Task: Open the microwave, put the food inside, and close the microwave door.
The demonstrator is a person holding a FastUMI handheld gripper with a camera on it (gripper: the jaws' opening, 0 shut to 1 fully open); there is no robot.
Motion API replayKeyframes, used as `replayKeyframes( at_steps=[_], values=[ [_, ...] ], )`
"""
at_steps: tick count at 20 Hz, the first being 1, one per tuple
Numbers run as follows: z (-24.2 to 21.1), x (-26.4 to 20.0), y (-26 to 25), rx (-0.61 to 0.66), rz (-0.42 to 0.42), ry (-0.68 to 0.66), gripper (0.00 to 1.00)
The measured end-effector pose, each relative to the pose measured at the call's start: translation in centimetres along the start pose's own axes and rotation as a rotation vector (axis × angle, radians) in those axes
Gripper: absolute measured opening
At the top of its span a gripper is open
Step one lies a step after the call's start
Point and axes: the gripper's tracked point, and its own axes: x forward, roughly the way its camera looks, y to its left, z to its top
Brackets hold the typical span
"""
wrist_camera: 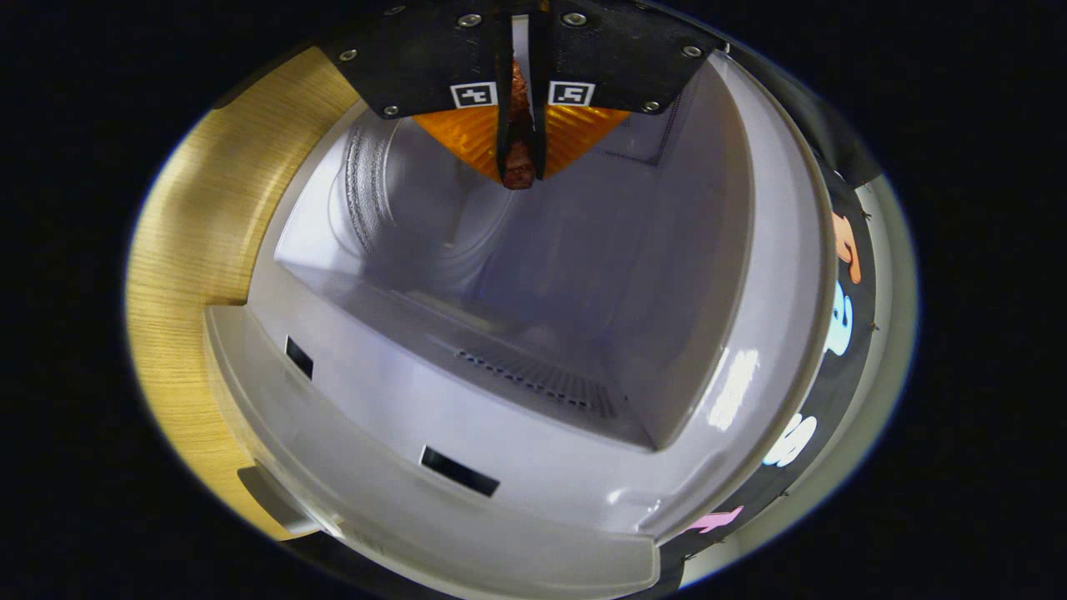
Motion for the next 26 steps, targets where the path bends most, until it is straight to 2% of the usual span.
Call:
replayKeyframes(
  at_steps=[5,9,12,14,20,26],
  values=[
    [-2.3,0.1,0.9,0.015,0.019,0.016,0.12],
    [-3.1,-0.1,0.6,-0.020,-0.003,0.015,0.27],
    [-2.9,-0.6,0.5,-0.034,-0.039,0.019,0.81],
    [-2.8,-1.0,0.8,-0.033,-0.049,0.012,0.98],
    [-1.7,-3.2,0.2,-0.060,-0.087,-0.027,0.98],
    [1.0,-2.4,-1.9,-0.064,-0.146,-0.083,0.98]
  ],
)
